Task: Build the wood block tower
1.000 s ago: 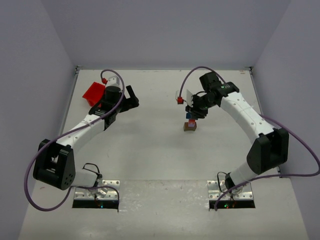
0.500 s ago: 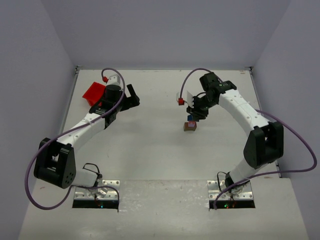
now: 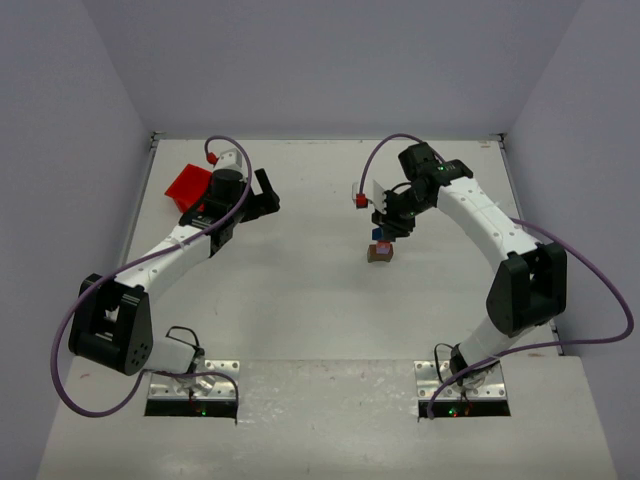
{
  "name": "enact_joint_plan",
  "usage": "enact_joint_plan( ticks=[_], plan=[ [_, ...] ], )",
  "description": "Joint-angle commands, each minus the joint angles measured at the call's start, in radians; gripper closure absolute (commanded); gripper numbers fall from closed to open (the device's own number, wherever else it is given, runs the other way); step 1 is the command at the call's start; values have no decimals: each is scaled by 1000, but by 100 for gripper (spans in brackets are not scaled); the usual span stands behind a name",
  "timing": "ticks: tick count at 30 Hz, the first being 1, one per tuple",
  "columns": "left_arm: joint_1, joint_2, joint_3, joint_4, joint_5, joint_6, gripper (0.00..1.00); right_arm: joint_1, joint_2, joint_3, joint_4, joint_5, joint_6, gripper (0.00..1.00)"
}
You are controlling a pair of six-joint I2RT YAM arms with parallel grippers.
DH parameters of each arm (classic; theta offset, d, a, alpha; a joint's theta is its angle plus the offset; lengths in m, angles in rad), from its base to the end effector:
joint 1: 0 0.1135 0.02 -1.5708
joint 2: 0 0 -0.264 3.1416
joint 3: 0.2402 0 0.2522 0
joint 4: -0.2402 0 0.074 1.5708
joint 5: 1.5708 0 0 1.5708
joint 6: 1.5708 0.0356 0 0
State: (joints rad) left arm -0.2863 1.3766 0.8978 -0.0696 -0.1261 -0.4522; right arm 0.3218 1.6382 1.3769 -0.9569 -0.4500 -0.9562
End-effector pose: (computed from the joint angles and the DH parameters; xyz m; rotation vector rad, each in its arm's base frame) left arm 0.2961 -0.0825 0.2559 -0.2514 2.1146 -0.3055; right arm 0.3049 0.1180 0.2720 -1.6602 2.0541 0.4272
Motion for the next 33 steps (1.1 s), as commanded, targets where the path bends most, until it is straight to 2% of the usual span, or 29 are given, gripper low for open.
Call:
enact_joint_plan(
  ticks=[1, 21, 26, 28, 30, 32, 33],
  plan=[
    [10, 1, 43, 47, 13, 11, 0, -6, 12, 44, -8, -15, -9, 91],
    [3, 6, 44, 47, 21, 21, 0, -6, 17, 50, -8, -6, -7, 88],
    [1, 6, 44, 47, 22, 21, 0, -6, 15, 51, -19, -7, -9, 69],
    [1, 7, 47, 47, 22, 23, 0, -6, 11, 48, -22, -8, -9, 52],
    [1, 7, 46, 47, 25, 23, 0, -6, 6, 45, -20, -8, -10, 41],
    [1, 7, 49, 45, 26, 23, 0, -6, 5, 47, -20, -7, -8, 38],
    [1, 7, 47, 45, 25, 23, 0, -6, 6, 47, -19, -6, -6, 34]
  ],
)
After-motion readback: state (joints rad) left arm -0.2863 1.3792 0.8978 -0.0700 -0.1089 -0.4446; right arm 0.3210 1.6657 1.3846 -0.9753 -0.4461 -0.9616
